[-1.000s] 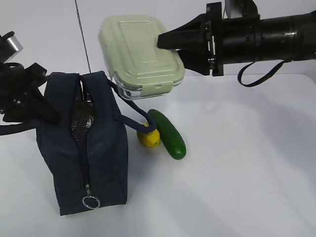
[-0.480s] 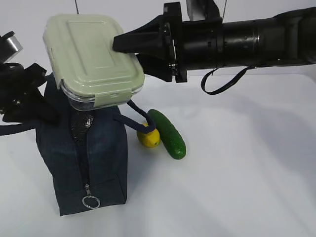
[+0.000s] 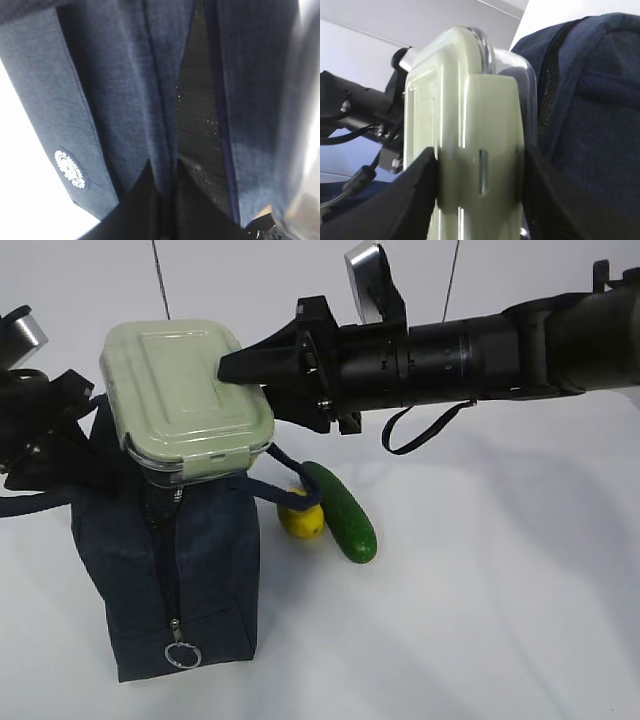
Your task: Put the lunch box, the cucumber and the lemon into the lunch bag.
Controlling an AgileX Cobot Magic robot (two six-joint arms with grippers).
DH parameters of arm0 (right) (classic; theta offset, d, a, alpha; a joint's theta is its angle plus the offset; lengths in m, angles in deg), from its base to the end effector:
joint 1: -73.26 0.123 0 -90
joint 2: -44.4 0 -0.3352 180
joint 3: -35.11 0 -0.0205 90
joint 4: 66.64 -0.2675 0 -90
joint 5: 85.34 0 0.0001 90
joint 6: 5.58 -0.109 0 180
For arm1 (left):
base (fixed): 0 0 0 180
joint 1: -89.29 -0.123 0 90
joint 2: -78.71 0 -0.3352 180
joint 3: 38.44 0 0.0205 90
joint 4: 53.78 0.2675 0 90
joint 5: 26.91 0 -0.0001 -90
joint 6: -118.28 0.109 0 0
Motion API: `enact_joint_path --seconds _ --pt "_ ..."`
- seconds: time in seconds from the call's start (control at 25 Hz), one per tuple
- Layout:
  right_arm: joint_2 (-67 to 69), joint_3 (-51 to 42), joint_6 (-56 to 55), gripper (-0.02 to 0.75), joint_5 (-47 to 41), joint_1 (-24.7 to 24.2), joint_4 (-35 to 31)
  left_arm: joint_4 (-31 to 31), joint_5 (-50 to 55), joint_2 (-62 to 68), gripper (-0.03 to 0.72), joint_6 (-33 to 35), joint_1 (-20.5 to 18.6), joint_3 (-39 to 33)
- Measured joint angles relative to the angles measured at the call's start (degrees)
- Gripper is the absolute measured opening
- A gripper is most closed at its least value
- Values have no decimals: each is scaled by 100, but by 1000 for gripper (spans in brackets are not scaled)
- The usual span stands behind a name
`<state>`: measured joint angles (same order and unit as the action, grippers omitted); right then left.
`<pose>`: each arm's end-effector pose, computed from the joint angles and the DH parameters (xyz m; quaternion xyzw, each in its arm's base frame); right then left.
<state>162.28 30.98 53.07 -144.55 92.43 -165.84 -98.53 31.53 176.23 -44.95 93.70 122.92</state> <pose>0.3943 0.2350 0.2781 -0.0983 0.7535 0.6141 0.2130 0.3091 -0.0895 0.2714 -0.0109 0.9417 -0.3268 0.0792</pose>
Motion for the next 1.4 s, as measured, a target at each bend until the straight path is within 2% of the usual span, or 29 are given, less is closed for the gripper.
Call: enact_joint_path --seconds 0.32,0.84,1.12,1.4 --pt "99 28 0 369 494 0 28 -232 13 0 1 157 0 0" --pt "99 170 0 369 920 0 1358 -560 78 0 1 348 0 0" --pt "99 665 -12 369 1324 0 2010 -1048 111 0 1 656 0 0" --pt "103 707 -233 369 1346 23 2514 -1622 111 0 1 1071 0 0"
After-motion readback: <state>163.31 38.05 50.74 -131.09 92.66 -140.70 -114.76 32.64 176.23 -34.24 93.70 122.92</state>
